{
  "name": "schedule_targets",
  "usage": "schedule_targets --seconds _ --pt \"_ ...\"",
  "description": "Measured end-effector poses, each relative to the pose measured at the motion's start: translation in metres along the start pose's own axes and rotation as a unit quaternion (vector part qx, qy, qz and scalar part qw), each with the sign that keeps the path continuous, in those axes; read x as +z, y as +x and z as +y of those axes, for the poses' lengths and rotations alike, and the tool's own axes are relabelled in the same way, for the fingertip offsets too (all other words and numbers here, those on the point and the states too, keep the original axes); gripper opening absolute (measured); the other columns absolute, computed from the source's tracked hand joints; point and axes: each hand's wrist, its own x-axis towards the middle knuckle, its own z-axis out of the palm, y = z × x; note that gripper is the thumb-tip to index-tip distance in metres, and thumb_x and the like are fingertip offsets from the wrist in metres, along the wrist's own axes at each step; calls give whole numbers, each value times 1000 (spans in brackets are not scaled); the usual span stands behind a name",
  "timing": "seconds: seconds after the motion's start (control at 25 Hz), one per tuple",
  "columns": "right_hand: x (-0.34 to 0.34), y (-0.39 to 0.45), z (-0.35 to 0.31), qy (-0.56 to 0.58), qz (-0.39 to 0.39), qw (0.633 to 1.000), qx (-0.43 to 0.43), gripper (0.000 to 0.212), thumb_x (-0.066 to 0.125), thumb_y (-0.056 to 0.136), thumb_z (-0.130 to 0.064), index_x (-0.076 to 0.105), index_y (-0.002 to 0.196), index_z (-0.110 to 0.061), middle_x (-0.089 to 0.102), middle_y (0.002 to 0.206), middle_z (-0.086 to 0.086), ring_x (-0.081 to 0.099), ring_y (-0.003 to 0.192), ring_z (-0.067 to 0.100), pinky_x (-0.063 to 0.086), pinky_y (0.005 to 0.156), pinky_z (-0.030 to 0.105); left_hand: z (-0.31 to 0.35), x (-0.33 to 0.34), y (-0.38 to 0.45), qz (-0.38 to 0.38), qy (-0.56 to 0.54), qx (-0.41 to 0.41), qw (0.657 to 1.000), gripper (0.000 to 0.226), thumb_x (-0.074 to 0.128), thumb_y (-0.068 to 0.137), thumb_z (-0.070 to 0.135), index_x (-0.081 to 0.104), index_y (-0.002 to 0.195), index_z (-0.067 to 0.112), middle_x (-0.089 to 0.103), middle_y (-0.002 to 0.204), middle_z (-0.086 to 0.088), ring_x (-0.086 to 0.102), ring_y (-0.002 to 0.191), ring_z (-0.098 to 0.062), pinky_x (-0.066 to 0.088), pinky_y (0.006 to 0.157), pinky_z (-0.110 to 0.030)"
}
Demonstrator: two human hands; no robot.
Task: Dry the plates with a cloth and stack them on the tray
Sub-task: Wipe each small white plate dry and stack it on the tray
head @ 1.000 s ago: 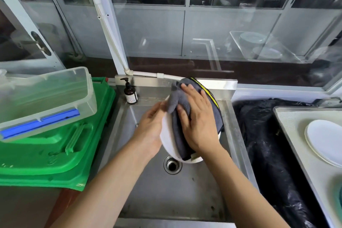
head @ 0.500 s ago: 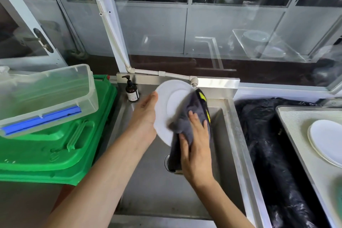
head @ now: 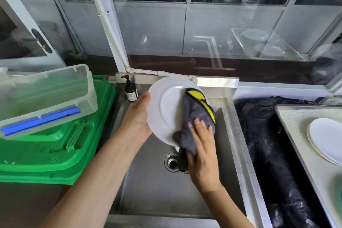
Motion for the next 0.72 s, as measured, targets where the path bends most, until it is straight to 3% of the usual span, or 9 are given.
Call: schedule_targets --seconds 0.16,0.28,0.36,0.44,0.56,0.64,0.72 --pt "-11 22 4 144 111 947 266 56 41 105 -41 30 159 -30 32 165 -12 29 151 5 22 121 16 3 -5 -2 -40 32 -4 999 40 53 103 32 61 135 10 66 131 -16 62 123 -35 50 103 -52" --pt "-24 48 13 160 135 923 324 38 41 105 -48 52 137 -31 60 134 -18 49 128 -11 39 106 16 1 -6 -6 -64 60 -4 996 41 57 100 33 61 135 11 66 132 -15 61 124 -36 50 103 -52" --pt "-36 65 17 157 129 922 331 18 42 107 -42 54 121 -43 62 112 -32 54 110 -19 42 92 9 -2 -7 -7 -85 92 2 992 44 59 98 33 59 136 12 65 134 -14 61 125 -34 46 108 -54" --pt "-46 81 19 137 109 925 336 15 41 108 -41 55 104 -44 64 96 -31 60 94 -15 44 81 13 -6 -7 -8 -108 126 14 986 48 63 94 33 58 137 12 64 135 -11 61 124 -28 42 112 -52" --pt "-55 96 22 82 81 935 335 30 39 108 -44 58 98 -25 68 87 -9 65 82 9 48 74 37 -11 -8 -10 -127 161 36 978 62 69 82 39 58 137 14 62 137 -7 57 129 -25 38 116 -47" --pt "-59 100 22 68 71 939 329 37 38 108 -45 57 92 -18 69 87 4 65 81 25 49 73 42 -10 -7 -7 -139 172 44 974 64 70 78 42 59 136 14 62 138 -7 57 130 -26 38 117 -47" --pt "-60 101 23 63 59 938 337 39 38 108 -46 57 92 -17 69 86 5 64 79 26 48 71 41 -12 -7 -4 -144 181 56 971 63 69 80 42 60 134 13 61 137 -10 56 130 -28 39 116 -48"
